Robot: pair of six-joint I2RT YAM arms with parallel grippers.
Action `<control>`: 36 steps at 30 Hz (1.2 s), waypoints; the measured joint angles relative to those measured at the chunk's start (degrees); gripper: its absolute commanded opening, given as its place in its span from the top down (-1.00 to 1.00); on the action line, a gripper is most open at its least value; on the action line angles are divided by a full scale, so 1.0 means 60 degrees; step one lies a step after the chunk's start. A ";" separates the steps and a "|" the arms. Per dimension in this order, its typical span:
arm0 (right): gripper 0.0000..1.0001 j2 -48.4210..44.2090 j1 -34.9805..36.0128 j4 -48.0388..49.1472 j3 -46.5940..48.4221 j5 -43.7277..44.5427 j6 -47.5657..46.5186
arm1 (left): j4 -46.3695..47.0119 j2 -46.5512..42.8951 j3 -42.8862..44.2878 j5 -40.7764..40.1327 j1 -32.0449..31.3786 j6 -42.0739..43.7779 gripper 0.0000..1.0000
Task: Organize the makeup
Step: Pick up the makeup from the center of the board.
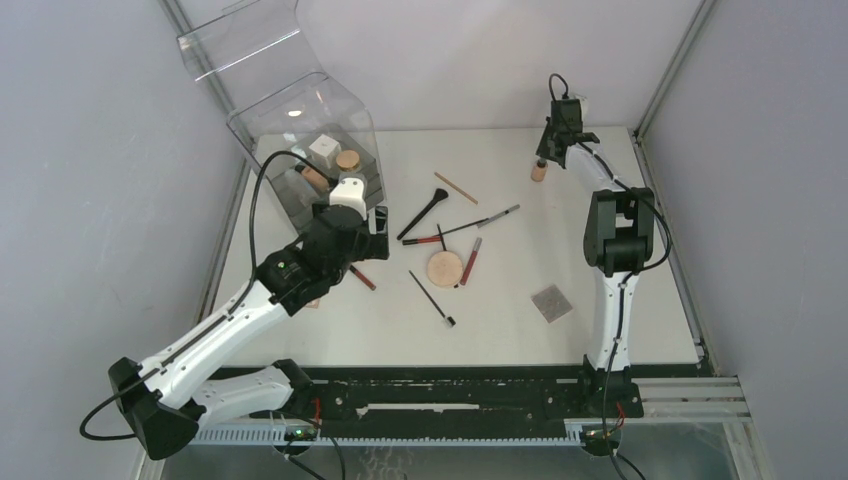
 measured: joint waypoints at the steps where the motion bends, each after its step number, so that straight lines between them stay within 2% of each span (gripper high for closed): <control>1: 0.39 0.0000 -0.0007 0.0004 0.0000 -0.0033 0.0007 | -0.0011 0.0000 -0.0036 0.0004 0.0000 -0.0022 -0.80; 3: 0.20 0.0000 -0.0015 0.0007 0.0000 -0.0080 0.0015 | -0.0018 0.0000 -0.0062 0.0026 0.0000 -0.0051 -0.80; 6: 0.11 0.0000 -0.0015 -0.0018 0.0000 -0.0098 0.0007 | -0.0004 0.0000 -0.0062 0.0084 0.0000 -0.0055 -0.80; 15: 0.17 0.0000 0.0011 -0.0353 0.0011 -0.0033 -0.0073 | 0.0029 -0.0011 -0.0186 0.0193 0.0000 -0.0073 -0.80; 17: 0.28 0.0022 0.0011 -0.0481 0.0062 -0.0036 -0.0076 | 0.0047 -0.0047 -0.0229 0.0200 0.0000 -0.0095 -0.80; 20: 0.57 0.0127 0.0015 -0.0579 0.0237 -0.0047 -0.0102 | 0.0069 -0.0215 -0.0361 0.0226 0.0000 -0.0153 -0.80; 23: 1.00 0.0127 0.0015 -0.0630 0.0299 -0.0102 -0.0117 | 0.0073 -0.0331 -0.0433 0.0266 0.0000 -0.0178 -0.81; 31: 1.00 0.0066 -0.0018 -0.0718 0.0284 -0.0758 -0.0055 | -0.0058 0.0087 -0.0404 0.0685 0.0000 -0.0040 -0.85; 36: 1.00 -0.0736 -0.0033 -0.0871 -0.0670 -0.1286 0.0011 | -0.0153 0.0240 -0.0393 0.1075 0.0000 0.0306 -0.87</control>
